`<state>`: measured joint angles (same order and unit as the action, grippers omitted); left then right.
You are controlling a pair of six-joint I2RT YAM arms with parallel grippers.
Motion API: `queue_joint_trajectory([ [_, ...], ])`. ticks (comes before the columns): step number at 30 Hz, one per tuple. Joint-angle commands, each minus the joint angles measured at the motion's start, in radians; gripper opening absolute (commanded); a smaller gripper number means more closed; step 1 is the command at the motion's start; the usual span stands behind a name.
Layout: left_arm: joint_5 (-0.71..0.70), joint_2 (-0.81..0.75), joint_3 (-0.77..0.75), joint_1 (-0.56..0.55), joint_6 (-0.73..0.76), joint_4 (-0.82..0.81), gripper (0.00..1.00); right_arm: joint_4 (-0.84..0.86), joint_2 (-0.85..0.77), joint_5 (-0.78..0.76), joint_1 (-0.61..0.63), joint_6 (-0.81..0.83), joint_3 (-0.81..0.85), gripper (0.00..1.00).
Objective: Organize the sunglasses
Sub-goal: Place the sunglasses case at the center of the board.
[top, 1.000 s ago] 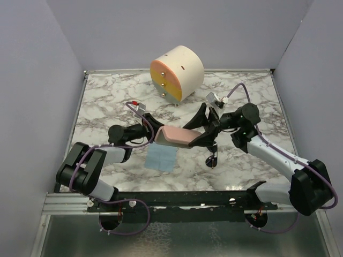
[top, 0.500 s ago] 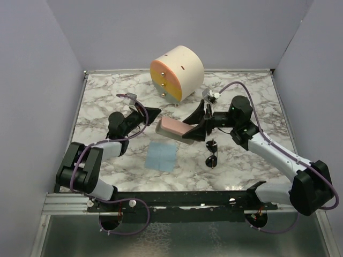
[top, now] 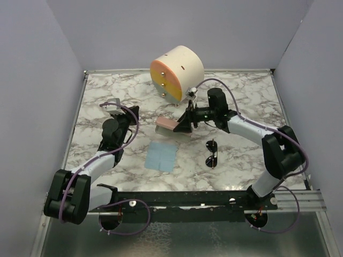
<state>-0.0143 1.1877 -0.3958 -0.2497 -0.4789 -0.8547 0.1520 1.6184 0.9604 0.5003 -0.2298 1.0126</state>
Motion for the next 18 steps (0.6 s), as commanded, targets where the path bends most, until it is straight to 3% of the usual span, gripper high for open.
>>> queue_joint_trajectory([
  [1, -0.073, -0.016, 0.008, 0.001, 0.012, 0.026, 0.21, -0.037, 0.098, -0.013, -0.027, 0.034, 0.083, 0.01],
  [10, -0.062, -0.021, 0.011, 0.002, 0.005, 0.026, 0.21, -0.112, 0.327, 0.038, -0.125, 0.011, 0.204, 0.01],
  [18, -0.054, 0.008, 0.000, 0.002, -0.003, 0.026, 0.21, -0.135, 0.426, 0.113, -0.149, 0.003, 0.238, 0.01],
])
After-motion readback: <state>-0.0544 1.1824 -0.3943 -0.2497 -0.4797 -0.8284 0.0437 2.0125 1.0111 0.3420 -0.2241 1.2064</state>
